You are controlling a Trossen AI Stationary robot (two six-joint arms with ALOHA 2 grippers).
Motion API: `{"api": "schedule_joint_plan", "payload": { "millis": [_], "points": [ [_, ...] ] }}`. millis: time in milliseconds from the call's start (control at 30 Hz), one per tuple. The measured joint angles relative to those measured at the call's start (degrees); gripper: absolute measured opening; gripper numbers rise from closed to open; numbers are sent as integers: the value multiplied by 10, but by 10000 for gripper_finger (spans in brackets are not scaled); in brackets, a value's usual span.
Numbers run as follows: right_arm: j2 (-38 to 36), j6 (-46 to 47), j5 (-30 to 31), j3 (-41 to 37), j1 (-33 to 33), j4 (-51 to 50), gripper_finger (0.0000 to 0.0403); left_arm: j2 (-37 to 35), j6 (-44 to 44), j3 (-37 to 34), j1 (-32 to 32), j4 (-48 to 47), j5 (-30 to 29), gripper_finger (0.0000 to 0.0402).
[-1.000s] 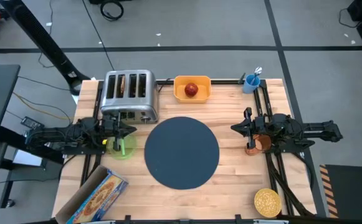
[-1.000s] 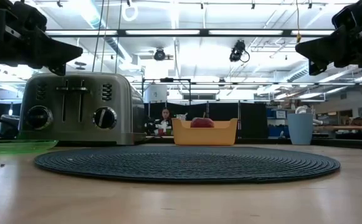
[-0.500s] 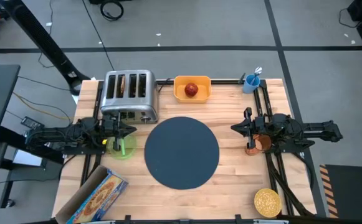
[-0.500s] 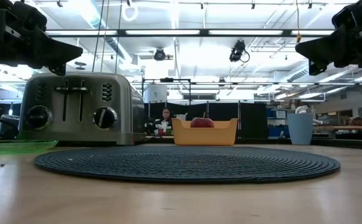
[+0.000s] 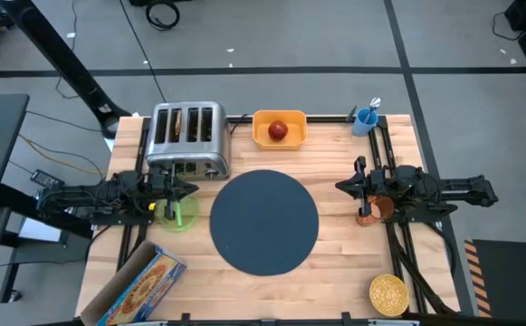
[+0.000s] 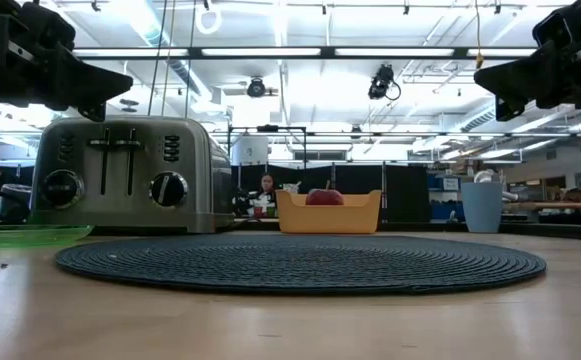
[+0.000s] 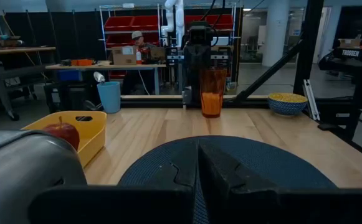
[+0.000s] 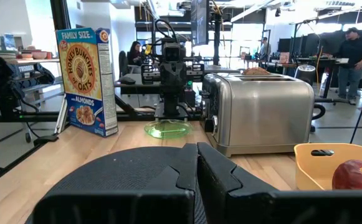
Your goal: Arrange a breakfast setting
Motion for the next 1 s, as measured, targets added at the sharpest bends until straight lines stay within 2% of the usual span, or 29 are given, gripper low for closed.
{"api": "schedule_joint_plan", "payload": {
  "millis": [400, 633, 767, 1000],
  "points": [
    [0, 0, 0, 0, 0, 0, 18, 0, 0, 0, 0, 1, 0, 23],
    [0, 10, 2, 0, 0, 59, 18, 0, 0, 0, 0, 2, -5, 23],
    [0, 12, 24, 0, 0, 80, 18, 0, 1, 0, 0, 2, -10, 23],
    [0, 30, 35, 0, 0, 93, 18, 0, -2, 0, 0, 15, -19, 23]
  ]
}}
